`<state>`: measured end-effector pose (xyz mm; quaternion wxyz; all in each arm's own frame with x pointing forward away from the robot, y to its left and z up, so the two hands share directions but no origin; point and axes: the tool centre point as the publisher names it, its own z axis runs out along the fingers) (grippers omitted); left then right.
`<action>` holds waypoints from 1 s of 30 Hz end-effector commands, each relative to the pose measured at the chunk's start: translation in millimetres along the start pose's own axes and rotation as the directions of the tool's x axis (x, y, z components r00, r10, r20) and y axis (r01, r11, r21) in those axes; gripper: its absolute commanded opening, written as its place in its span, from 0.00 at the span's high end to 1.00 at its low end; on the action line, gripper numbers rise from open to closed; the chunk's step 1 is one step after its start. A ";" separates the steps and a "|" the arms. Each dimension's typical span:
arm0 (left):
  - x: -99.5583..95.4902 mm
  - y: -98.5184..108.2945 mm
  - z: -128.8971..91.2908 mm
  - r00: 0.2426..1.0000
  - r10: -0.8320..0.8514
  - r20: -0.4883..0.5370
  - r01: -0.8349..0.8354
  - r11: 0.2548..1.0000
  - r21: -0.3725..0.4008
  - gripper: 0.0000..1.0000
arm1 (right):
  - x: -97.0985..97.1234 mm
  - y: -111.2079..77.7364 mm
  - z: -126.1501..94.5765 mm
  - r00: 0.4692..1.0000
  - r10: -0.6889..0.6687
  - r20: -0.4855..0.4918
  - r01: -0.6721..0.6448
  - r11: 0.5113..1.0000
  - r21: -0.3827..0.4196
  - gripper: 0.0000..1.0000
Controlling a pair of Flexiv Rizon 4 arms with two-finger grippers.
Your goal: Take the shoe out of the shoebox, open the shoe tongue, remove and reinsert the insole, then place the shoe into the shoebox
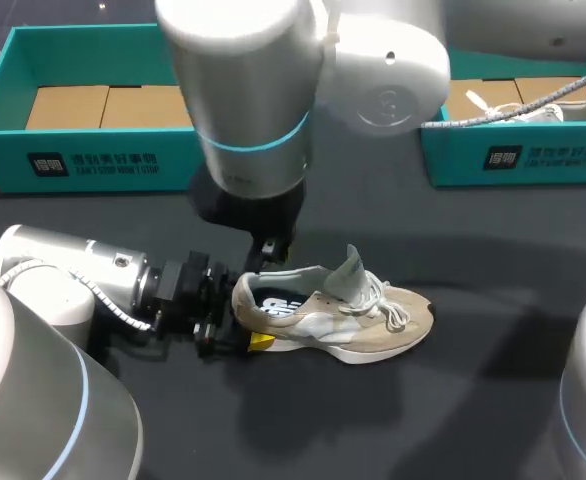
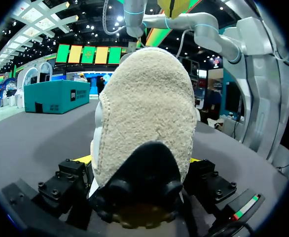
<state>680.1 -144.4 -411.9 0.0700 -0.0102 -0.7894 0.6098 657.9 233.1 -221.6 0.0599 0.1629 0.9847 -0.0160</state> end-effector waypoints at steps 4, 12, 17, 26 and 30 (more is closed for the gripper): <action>-0.8 2.8 0.3 1.000 0.001 0.001 -0.001 1.000 0.000 1.00 | -7.9 -3.3 24.4 0.996 -0.060 -0.069 0.059 0.998 -0.025 1.00; -0.8 2.8 0.3 1.000 0.001 0.001 -0.001 1.000 0.000 1.00 | -4.2 -11.4 65.0 0.975 -0.191 -0.113 0.181 0.979 -0.091 1.00; -0.8 2.8 0.3 1.000 0.001 0.001 -0.001 1.000 0.000 1.00 | -4.2 -11.4 65.0 0.975 -0.191 -0.113 0.181 0.979 -0.091 1.00; -0.8 2.8 0.3 1.000 0.001 0.001 -0.001 1.000 0.000 1.00 | -2.6 -4.0 83.7 0.966 -0.238 -0.101 0.228 0.969 -0.099 1.00; -0.8 2.8 0.3 1.000 0.001 0.001 -0.001 1.000 0.000 1.00 | -5.6 -11.2 91.3 0.962 -0.254 -0.103 0.246 0.965 -0.087 1.00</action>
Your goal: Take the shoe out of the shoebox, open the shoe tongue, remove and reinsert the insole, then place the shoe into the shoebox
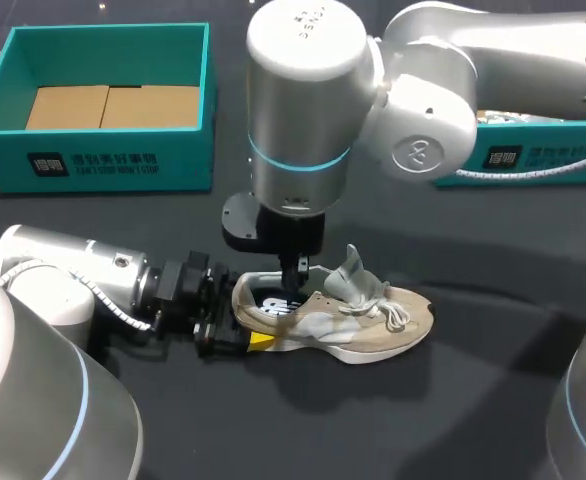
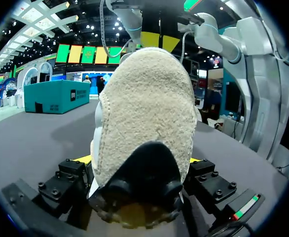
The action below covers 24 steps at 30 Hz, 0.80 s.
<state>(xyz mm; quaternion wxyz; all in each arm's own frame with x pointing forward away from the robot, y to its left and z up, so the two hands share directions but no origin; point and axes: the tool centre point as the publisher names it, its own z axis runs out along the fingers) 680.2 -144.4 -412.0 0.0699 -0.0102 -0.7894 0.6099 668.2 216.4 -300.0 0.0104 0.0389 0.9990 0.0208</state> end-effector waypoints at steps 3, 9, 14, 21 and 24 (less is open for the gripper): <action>-0.8 2.7 0.4 1.000 0.000 0.001 0.000 1.000 0.000 1.00 | -1.3 -0.7 11.4 1.000 -0.006 -0.006 0.006 1.000 -0.002 1.00; -0.8 2.7 0.4 1.000 0.000 0.001 0.000 1.000 0.000 1.00 | -1.3 -0.7 11.4 1.000 -0.006 -0.006 0.006 1.000 -0.002 1.00; -0.8 2.7 0.4 1.000 0.000 0.001 0.000 1.000 0.000 1.00 | -9.0 4.5 28.2 1.000 -0.011 -0.003 0.011 1.000 -0.027 1.00; -0.8 2.7 0.4 1.000 0.000 0.001 0.000 1.000 0.000 1.00 | -16.5 13.2 48.1 1.000 -0.021 0.002 0.021 1.000 -0.018 1.00; -0.8 2.7 0.4 1.000 0.000 0.001 0.000 1.000 0.000 1.00 | -20.2 14.2 59.0 1.000 -0.029 0.006 0.029 0.999 -0.020 1.00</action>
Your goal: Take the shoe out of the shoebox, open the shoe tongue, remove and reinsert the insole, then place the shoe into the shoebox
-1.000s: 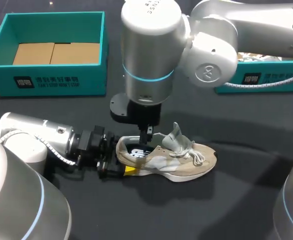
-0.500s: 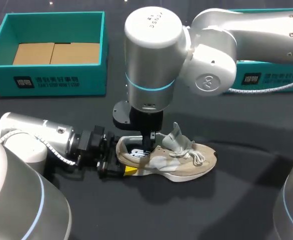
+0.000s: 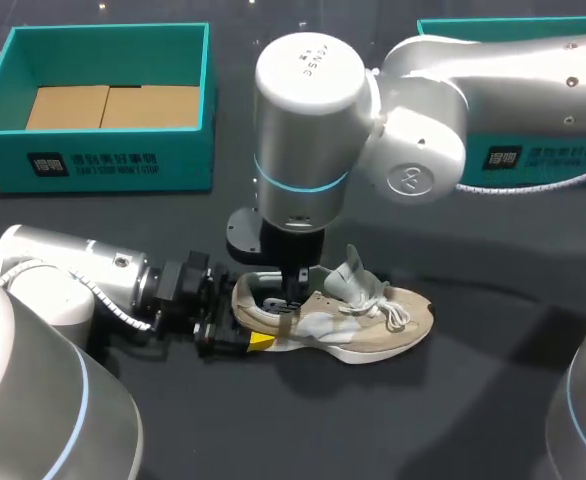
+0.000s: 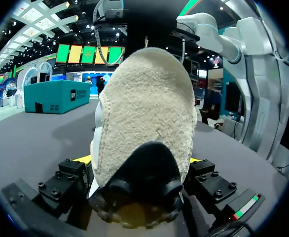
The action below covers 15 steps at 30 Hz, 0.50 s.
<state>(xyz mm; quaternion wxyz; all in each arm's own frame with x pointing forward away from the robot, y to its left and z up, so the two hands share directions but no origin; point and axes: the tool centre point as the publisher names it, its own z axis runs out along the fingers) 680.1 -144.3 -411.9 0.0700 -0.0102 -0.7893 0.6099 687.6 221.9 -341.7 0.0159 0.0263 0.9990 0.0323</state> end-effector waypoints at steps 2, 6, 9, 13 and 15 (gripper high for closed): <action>-0.9 2.7 0.4 1.000 0.000 0.001 0.000 1.000 0.000 1.00 | -3.6 8.4 22.5 1.000 -0.001 -0.010 0.001 1.000 0.006 1.00; -0.9 2.7 0.4 1.000 0.000 0.001 0.000 1.000 0.000 1.00 | -2.0 3.5 29.6 1.000 0.003 -0.011 -0.003 1.000 0.004 1.00; -0.9 2.7 0.4 1.000 0.000 0.001 0.000 1.000 0.000 1.00 | -0.1 -5.8 33.6 1.000 0.028 0.001 -0.028 1.000 0.008 1.00; -0.9 2.7 0.4 1.000 0.000 0.001 0.000 1.000 0.000 1.00 | 0.3 -21.4 36.8 0.997 0.074 0.019 -0.074 0.997 0.017 1.00; -0.9 2.7 0.4 1.000 0.000 0.001 0.000 1.000 0.000 1.00 | 0.7 -29.0 36.3 0.996 0.089 0.028 -0.090 0.996 0.020 1.00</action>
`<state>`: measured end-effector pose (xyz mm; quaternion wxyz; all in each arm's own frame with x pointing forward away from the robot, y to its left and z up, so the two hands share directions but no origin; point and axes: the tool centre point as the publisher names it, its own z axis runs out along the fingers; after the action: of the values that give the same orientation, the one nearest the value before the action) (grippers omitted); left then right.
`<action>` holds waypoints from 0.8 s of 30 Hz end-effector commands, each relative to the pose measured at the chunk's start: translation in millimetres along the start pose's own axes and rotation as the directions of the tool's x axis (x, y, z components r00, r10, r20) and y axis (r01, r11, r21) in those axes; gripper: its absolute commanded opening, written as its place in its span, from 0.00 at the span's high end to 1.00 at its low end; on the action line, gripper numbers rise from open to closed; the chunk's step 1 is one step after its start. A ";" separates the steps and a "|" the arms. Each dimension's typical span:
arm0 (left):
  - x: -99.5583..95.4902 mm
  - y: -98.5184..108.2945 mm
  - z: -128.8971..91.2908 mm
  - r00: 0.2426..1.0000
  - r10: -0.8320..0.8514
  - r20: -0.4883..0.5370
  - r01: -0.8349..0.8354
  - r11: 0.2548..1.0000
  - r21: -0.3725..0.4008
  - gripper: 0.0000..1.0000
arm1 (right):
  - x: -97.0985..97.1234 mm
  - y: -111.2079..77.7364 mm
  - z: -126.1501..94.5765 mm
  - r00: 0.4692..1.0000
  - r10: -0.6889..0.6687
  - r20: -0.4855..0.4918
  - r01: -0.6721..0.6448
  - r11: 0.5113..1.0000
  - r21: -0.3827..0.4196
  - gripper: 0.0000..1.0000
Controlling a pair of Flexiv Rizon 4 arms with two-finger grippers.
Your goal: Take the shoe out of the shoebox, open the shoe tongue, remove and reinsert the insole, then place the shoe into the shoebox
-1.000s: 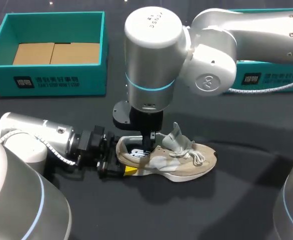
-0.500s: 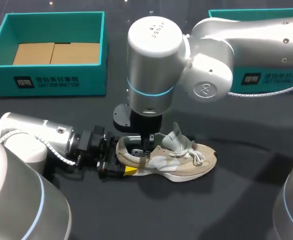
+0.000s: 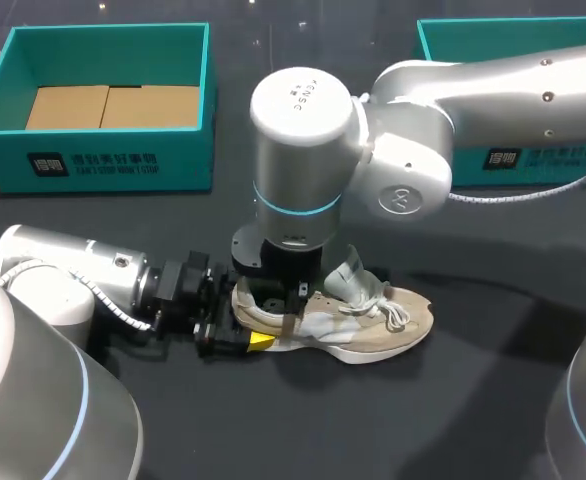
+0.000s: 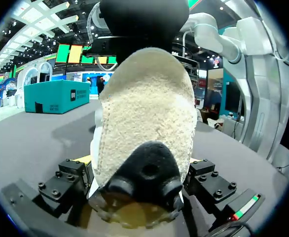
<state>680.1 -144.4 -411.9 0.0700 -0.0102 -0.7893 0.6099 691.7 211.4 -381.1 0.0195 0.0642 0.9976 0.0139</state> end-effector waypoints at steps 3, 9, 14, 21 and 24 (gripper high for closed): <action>-0.8 2.8 0.3 1.000 0.000 0.001 0.000 1.000 0.000 1.00 | 3.0 -26.5 -4.8 0.999 0.044 0.031 -0.044 0.999 -0.012 1.00; -0.8 2.8 0.3 1.000 0.000 0.001 0.000 1.000 0.000 1.00 | 0.7 -39.0 -8.6 0.996 0.074 0.041 -0.075 0.997 0.010 1.00; -0.8 2.8 0.3 1.000 0.000 0.001 0.000 1.000 0.000 1.00 | -2.3 -43.9 -8.4 0.995 0.083 0.050 -0.084 0.996 0.019 1.00; -0.8 2.8 0.3 1.000 0.000 0.001 0.000 1.000 0.000 1.00 | -3.9 -45.8 -2.7 0.996 0.086 0.038 -0.087 0.996 0.010 0.62; -0.8 2.8 0.3 1.000 0.000 0.001 0.000 1.000 0.000 1.00 | -3.8 -44.5 -0.1 0.996 0.083 0.028 -0.083 0.997 0.004 0.56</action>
<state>680.2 -144.4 -411.9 0.0699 -0.0102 -0.7893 0.6099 688.2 168.6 -376.2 0.0354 0.1068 0.9936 0.0068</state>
